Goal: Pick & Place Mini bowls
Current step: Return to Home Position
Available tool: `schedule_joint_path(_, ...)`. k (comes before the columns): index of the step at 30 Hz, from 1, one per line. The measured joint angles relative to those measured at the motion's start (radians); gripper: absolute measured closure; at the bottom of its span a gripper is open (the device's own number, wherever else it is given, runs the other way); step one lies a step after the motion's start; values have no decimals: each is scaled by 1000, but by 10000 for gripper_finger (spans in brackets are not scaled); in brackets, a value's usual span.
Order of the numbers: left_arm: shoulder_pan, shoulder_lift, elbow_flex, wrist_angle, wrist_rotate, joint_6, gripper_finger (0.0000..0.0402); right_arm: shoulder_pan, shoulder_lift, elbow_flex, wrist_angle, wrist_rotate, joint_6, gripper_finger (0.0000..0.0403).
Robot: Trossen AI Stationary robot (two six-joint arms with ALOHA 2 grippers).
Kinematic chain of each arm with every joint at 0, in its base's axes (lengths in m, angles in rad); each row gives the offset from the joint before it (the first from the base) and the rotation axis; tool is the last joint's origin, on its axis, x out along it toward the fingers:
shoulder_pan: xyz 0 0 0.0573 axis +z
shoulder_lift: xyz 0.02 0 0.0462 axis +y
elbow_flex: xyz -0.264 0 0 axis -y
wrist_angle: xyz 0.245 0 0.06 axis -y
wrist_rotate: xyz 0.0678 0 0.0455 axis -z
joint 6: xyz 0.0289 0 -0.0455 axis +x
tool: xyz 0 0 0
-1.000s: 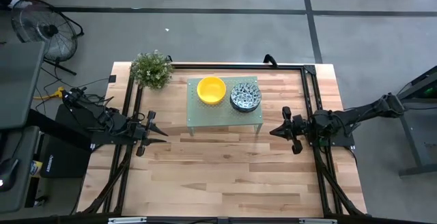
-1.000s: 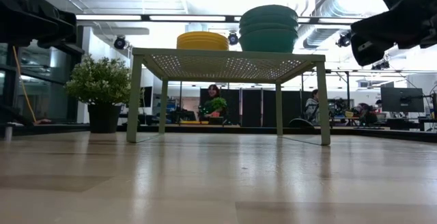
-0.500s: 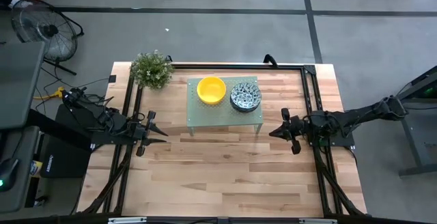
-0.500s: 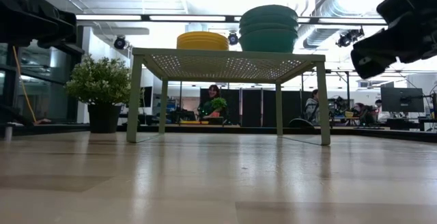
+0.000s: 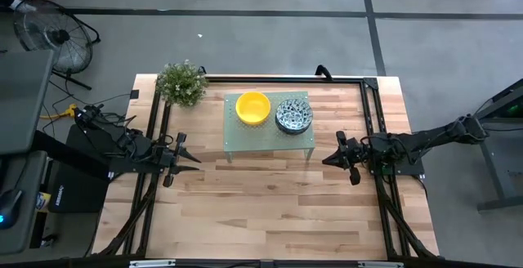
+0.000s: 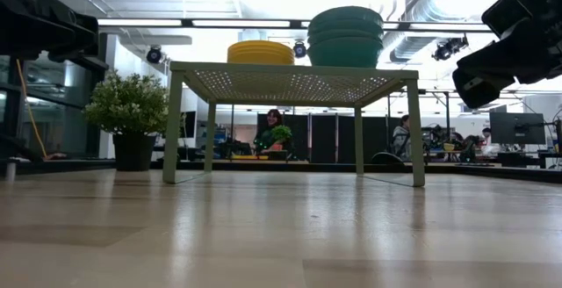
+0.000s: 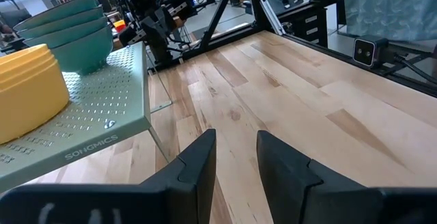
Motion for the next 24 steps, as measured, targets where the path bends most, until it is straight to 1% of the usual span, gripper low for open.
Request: schedule_joint_path(24, 0, 0, 0, 0, 0, 0, 298, 0, 0, 0, 0, 2, -8, 402)
